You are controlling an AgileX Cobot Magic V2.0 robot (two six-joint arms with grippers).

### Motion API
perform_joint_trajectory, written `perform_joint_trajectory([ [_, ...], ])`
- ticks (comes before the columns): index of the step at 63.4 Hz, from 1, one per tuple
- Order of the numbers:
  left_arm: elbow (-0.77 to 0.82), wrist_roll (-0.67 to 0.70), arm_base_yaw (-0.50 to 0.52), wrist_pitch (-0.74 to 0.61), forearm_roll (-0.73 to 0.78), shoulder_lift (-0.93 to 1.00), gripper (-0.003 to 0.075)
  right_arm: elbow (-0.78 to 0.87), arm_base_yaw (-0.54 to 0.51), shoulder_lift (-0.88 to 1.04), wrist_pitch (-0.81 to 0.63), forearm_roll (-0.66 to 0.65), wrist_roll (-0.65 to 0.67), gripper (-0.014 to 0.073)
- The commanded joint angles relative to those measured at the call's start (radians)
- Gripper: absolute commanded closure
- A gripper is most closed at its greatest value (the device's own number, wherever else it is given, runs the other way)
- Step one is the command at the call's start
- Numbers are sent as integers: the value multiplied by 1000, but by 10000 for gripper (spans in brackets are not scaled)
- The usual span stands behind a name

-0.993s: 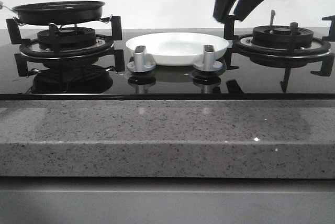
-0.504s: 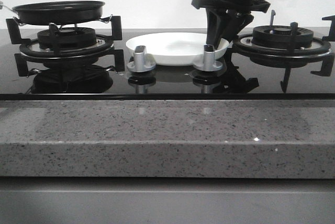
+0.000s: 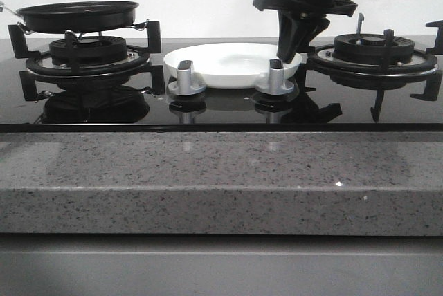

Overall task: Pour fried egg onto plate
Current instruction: 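Close the right gripper on the white plate rim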

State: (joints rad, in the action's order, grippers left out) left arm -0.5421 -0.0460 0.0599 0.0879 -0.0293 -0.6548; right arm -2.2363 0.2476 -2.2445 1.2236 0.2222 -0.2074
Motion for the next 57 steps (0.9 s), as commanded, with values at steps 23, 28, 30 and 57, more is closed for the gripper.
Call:
perform_joint_trajectory([
  [23,-33,10,-2,-88,-8,-3,28,-32,-3,67,62,-4,-21,709],
  [28,-33,10,-2,-88,-8,-3,28,-32,-4,67,63,-4,-21,709],
  [30,-33,10,-2,-88,-8,-3,28,-32,-5,67,64,-3,-21,709],
  [57,-33,10,-2,-88,-8,-3,28,-32,-7,67,68,-3,-21,709],
])
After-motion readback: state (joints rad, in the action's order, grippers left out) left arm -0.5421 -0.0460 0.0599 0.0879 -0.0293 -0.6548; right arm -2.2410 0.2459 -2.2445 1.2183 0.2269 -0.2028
